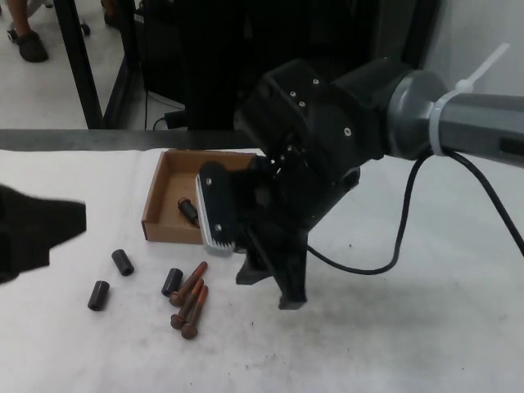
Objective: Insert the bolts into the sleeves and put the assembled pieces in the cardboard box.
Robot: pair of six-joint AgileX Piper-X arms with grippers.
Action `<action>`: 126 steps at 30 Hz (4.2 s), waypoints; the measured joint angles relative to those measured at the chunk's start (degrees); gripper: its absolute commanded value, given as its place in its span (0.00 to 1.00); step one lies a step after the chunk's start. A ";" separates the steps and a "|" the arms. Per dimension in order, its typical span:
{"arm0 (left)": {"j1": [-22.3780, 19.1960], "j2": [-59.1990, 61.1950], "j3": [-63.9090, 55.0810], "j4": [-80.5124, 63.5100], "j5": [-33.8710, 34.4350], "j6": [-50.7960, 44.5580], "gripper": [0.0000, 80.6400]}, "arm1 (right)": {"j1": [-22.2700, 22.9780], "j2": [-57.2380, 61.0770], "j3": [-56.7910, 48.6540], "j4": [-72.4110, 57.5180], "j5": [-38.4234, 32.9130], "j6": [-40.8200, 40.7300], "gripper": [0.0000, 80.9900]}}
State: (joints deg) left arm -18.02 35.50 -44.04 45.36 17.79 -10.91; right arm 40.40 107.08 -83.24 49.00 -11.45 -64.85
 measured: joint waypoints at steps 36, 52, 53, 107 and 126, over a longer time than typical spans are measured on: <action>0.00 0.00 0.00 -7.72 -4.45 3.61 0.47 | 7.24 8.69 -0.05 -9.56 -0.45 -33.77 0.47; 0.00 0.00 0.00 -7.72 -4.45 3.61 0.47 | 4.71 11.25 -0.05 -9.23 -0.93 -35.88 0.39; 0.00 0.00 0.00 -7.72 -4.45 3.61 0.47 | 4.51 11.45 -0.05 -9.21 -1.31 -36.36 0.39; 0.00 0.00 0.00 -7.72 -10.19 4.06 0.47 | 4.15 14.07 -1.70 -11.62 -1.05 -40.89 0.33; 0.00 0.00 0.00 -7.72 -10.35 4.43 0.47 | 4.28 14.12 -2.08 -8.34 0.85 -44.39 0.00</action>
State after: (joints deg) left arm -18.02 35.50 -44.04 37.64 7.44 -6.48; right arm 44.68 121.20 -85.32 40.66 -10.60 -109.24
